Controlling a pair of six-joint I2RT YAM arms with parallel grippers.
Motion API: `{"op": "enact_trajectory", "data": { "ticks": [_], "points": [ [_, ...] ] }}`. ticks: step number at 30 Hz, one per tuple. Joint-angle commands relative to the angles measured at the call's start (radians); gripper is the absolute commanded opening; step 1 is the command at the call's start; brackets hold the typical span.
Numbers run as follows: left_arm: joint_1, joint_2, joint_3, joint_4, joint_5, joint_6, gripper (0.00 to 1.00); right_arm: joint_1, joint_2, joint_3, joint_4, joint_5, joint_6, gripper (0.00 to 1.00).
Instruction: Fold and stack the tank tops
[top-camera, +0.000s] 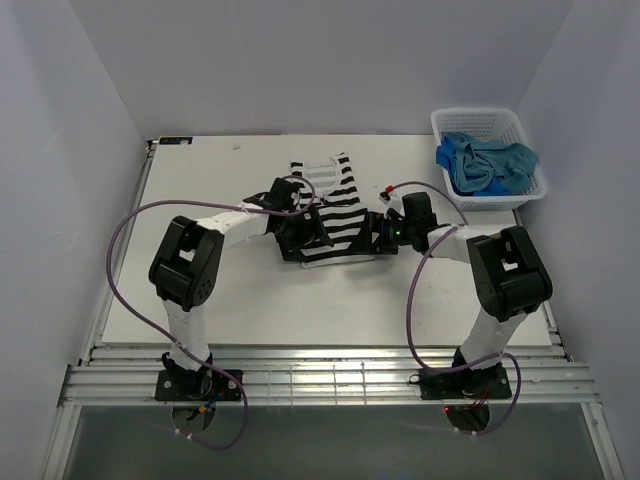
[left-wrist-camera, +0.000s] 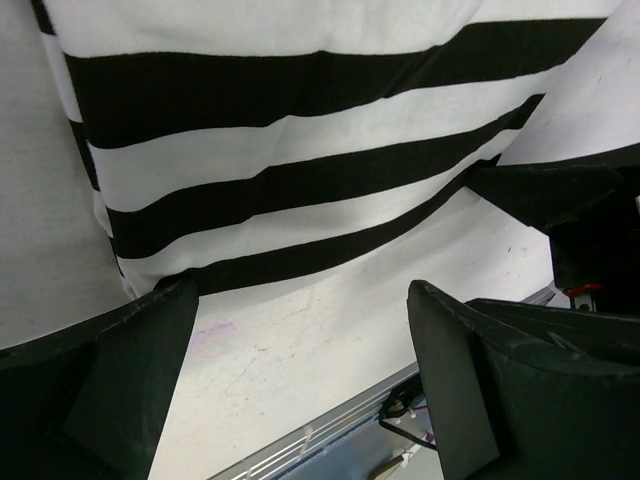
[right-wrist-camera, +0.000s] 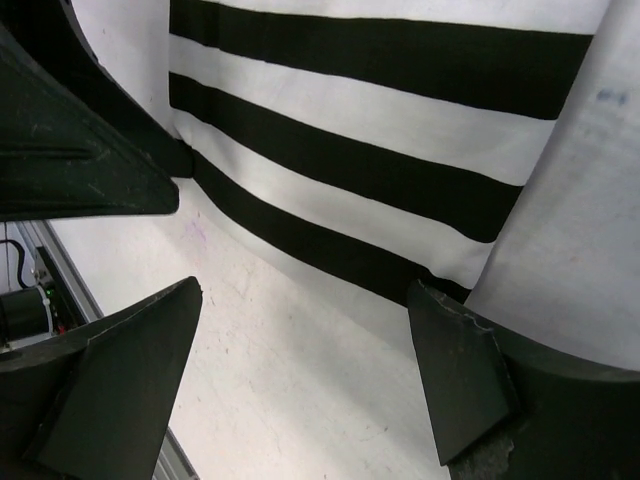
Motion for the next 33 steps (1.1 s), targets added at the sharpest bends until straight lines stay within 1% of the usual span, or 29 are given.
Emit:
{"op": "enact_trajectory", "data": {
  "ticks": [1, 5, 9, 11, 14, 15, 17, 18, 21, 22, 24, 29, 33],
  "points": [
    [-0.004, -0.031, -0.095, -0.07, -0.044, 0.012, 0.98, 0.031, -0.048, -0.104, -0.021, 0.028, 0.001, 0.9],
    [-0.024, -0.12, -0.191, -0.066, -0.062, -0.002, 0.98, 0.074, -0.146, -0.25, 0.015, 0.054, 0.053, 0.9],
    [-0.059, -0.223, -0.285, -0.063, -0.077, -0.03, 0.98, 0.144, -0.299, -0.34, 0.029, 0.119, 0.106, 0.9],
    [-0.076, -0.266, -0.322, -0.064, -0.079, -0.045, 0.98, 0.154, -0.343, -0.351, 0.006, 0.137, 0.122, 0.9],
    [-0.084, -0.358, -0.337, -0.078, -0.089, -0.056, 0.98, 0.16, -0.432, -0.339, -0.042, 0.174, 0.117, 0.9],
    [-0.084, -0.404, -0.34, -0.085, -0.106, -0.057, 0.98, 0.163, -0.48, -0.336, -0.075, 0.182, 0.114, 0.9],
    [-0.087, -0.448, -0.339, -0.116, -0.12, -0.058, 0.98, 0.166, -0.533, -0.33, -0.105, 0.196, 0.119, 0.9],
    [-0.087, -0.47, -0.342, -0.133, -0.137, -0.056, 0.98, 0.169, -0.585, -0.334, -0.126, 0.205, 0.12, 0.9],
    [-0.089, -0.543, -0.363, -0.148, -0.163, -0.058, 0.98, 0.169, -0.651, -0.365, -0.157, 0.251, 0.137, 0.9],
    [-0.089, -0.562, -0.383, -0.153, -0.177, -0.058, 0.98, 0.169, -0.66, -0.37, -0.21, 0.274, 0.143, 0.9],
    [-0.089, -0.565, -0.4, -0.156, -0.183, -0.056, 0.98, 0.168, -0.662, -0.385, -0.221, 0.279, 0.151, 0.9],
    [-0.086, -0.489, -0.405, -0.161, -0.208, -0.041, 0.98, 0.168, -0.614, -0.39, -0.2, 0.268, 0.171, 0.9],
    [-0.081, -0.424, -0.4, -0.135, -0.223, -0.041, 0.98, 0.169, -0.541, -0.376, -0.183, 0.266, 0.182, 0.9]
  ]
}}
